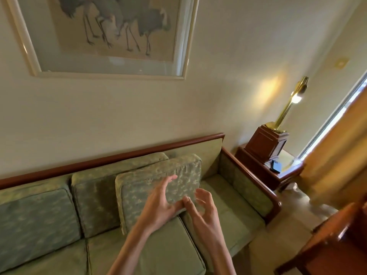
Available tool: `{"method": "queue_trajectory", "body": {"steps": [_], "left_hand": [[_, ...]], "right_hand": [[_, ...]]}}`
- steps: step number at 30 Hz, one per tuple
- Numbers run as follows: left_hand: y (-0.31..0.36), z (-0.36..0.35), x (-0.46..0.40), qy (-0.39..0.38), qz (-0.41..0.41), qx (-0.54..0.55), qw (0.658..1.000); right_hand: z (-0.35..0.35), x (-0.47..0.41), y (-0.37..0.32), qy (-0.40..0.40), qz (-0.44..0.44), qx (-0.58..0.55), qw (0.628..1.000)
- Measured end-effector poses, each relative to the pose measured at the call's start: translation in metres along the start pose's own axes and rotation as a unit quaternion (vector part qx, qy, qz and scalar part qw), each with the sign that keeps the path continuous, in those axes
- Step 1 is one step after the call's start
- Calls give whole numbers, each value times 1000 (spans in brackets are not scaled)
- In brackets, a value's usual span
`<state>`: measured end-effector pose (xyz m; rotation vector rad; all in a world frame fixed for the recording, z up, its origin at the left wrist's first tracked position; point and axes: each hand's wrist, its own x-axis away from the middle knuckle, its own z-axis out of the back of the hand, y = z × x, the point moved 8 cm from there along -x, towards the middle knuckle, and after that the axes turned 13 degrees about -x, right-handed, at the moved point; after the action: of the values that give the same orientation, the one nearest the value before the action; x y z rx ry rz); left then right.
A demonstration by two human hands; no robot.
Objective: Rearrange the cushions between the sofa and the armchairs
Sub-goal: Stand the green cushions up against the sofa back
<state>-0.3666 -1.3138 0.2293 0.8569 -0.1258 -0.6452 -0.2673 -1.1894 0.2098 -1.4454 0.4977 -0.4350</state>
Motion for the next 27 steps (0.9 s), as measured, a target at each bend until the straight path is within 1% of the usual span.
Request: {"method": "queue_trajectory", "body": {"steps": [6,9,14,16,19,22,24,27], "left_hand": [[-16,-37,-50,-20,28,9,999],[-35,-48,-85,-26,53,22,998],[-95,-66,-148,-35,136,42,989],[-132,-68,-171,-17,164,14,986],[-209,-67,-204,-8,236,-82,968],[-280,-68,-233,-75,323,-164,929],[-312,-71,-251,-107,341,-210,910],[-338,-90,-259,-160,342,-274,885]], "right_hand": [[14,-55,38,-33,-53,25,998],[6,-99,62,-71,-73,56,993],[-20,-188,98,-146,-99,133,975],[-34,-229,111,-184,-101,169,963],[-60,-290,132,-255,-101,251,928],[-82,-343,151,-307,-97,340,884],[-99,-371,165,-345,-81,391,849],[-121,-405,192,-400,-50,468,787]]}}
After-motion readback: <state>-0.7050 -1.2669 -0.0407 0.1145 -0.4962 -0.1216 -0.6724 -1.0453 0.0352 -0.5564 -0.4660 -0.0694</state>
